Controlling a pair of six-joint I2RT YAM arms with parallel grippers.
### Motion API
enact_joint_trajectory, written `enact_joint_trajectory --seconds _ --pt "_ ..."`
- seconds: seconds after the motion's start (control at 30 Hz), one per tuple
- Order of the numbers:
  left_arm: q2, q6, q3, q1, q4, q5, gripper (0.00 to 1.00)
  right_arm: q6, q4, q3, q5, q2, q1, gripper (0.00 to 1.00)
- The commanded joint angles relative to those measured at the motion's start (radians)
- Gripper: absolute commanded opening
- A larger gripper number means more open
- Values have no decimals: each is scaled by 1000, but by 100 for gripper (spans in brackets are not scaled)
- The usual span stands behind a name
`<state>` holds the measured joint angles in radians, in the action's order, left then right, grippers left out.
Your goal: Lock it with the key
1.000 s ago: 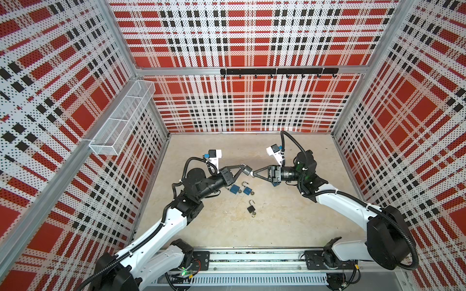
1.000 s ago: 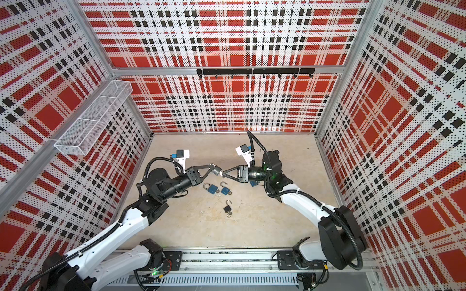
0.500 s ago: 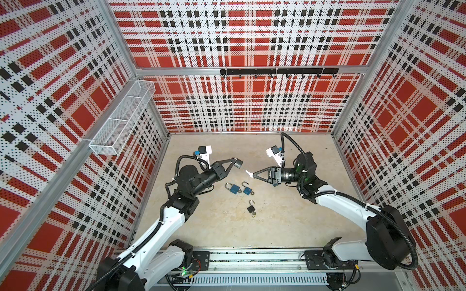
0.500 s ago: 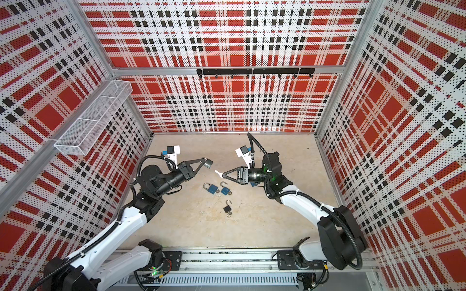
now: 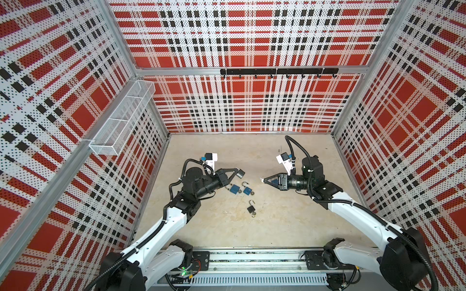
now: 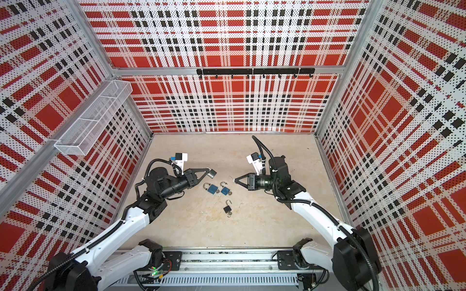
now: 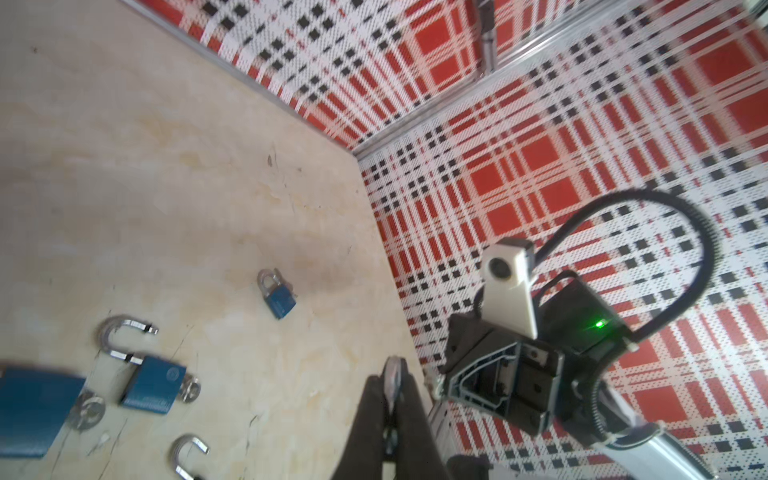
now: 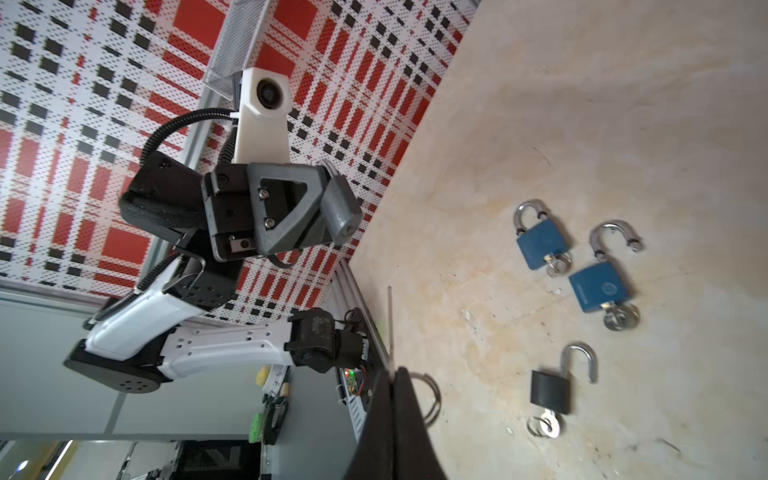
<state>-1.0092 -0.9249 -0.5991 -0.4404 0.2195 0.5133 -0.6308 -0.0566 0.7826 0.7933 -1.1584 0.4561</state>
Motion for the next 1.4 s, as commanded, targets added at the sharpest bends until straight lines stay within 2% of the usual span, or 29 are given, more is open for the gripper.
enact_joint_trajectory --seconds 0.0,0.17,0.37,0.53,0.83,1.37 --pt "-26 93 3 -81 -80 -52 0 83 -164 -32 -93 63 -35 0" --pt "-147 121 -20 -201 -91 -108 0 110 -319 -71 -221 151 -73 0" --pt "-345 162 -121 -341 -88 -146 0 82 -382 -153 -245 236 -148 0" --pt "-506 167 -210 -411 -54 -164 0 75 -407 -198 -225 301 -237 0" --pt "-787 55 -311 -456 121 -98 0 98 -464 -200 -169 348 -363 0" --pt "-925 18 -369 -474 152 -124 0 127 -478 -193 -168 335 -371 0"
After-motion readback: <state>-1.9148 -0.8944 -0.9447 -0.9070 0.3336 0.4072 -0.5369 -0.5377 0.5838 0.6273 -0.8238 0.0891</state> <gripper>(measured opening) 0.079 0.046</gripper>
